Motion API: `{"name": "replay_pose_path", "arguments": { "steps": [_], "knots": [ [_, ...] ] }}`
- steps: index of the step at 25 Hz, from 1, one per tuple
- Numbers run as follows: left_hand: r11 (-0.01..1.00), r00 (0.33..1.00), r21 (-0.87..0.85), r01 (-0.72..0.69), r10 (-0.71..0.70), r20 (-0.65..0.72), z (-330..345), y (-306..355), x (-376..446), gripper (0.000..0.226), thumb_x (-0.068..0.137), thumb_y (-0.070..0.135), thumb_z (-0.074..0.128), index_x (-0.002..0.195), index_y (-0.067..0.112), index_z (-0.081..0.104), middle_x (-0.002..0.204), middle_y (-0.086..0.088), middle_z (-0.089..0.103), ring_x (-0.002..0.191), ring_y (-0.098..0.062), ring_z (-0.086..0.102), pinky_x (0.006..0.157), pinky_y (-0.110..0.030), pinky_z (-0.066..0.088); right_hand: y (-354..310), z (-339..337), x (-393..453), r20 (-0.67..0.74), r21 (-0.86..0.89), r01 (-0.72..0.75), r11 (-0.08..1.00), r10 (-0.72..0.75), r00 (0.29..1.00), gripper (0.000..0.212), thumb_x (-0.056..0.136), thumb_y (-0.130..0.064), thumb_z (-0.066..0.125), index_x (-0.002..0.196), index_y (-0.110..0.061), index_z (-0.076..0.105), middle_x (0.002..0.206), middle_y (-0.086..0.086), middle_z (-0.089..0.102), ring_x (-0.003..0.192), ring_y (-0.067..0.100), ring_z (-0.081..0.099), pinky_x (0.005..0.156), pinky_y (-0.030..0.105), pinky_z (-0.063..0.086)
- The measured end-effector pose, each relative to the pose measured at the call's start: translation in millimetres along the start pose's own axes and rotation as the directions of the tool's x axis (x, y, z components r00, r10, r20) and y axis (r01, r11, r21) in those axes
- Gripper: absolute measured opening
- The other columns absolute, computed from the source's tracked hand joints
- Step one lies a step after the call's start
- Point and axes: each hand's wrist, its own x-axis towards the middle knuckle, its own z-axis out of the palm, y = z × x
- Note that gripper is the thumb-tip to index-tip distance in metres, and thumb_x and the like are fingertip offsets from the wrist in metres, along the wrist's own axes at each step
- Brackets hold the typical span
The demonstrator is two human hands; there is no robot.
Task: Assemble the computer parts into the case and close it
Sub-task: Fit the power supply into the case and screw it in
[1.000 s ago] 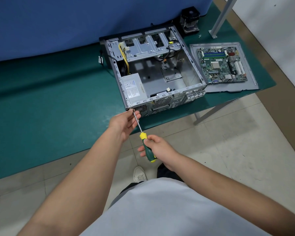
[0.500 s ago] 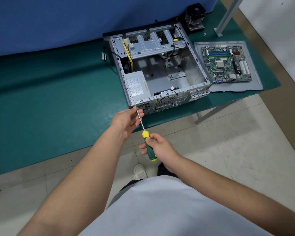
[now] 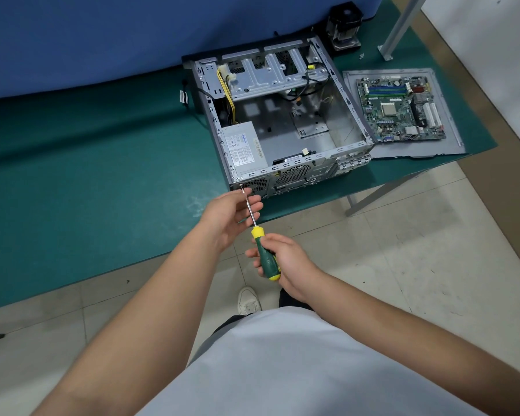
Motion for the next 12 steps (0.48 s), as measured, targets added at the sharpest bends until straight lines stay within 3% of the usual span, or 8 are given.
{"name": "replay_pose_path", "arguments": {
  "steps": [2,6,10,12],
  "knots": [
    [1.0,0.998,0.027,-0.003,0.001,0.069,-5,-8,-5,0.026,0.101,0.001,0.048,0.12,0.006,0.065,0.104,-0.012,0.079,0.091,-0.021,0.078,0.074,-0.032,0.064,-3,0,-1,0.052,0.111,-0.081,0.991,0.075,0.996,0.025,0.106,-0.018,0.046,0.116,-0.002,0.062,0.078,0.01,0.071,0.06,0.017,0.057,0.054,0.025,0.047],
    [0.997,0.994,0.048,-0.054,0.05,0.094,-14,-20,-6,0.025,0.104,0.001,0.045,0.119,0.002,0.065,0.103,-0.013,0.079,0.092,-0.021,0.077,0.074,-0.029,0.063,-5,5,-3,0.128,0.138,-0.167,0.976,0.15,0.98,0.026,0.105,-0.023,0.042,0.112,-0.006,0.061,0.08,0.012,0.068,0.062,0.017,0.057,0.054,0.024,0.048],
    [0.992,0.997,0.094,-0.079,0.08,-0.012,-11,-15,-4,0.014,0.097,0.001,0.064,0.11,0.0,0.068,0.096,-0.015,0.079,0.081,-0.019,0.078,0.062,-0.024,0.061,-4,7,-5,0.101,0.138,-0.096,0.986,0.082,0.991,0.025,0.107,-0.029,0.048,0.117,-0.007,0.056,0.083,0.015,0.068,0.065,0.021,0.06,0.06,0.028,0.051],
    [0.991,0.993,0.109,-0.08,0.089,-0.076,-6,-12,-3,0.02,0.089,0.001,0.076,0.107,-0.001,0.067,0.088,-0.015,0.078,0.072,-0.019,0.077,0.053,-0.022,0.057,-1,5,-6,0.057,0.11,-0.011,0.994,0.005,0.998,0.023,0.105,-0.024,0.057,0.118,-0.006,0.052,0.085,0.015,0.067,0.066,0.021,0.06,0.063,0.029,0.05]
  ]
}}
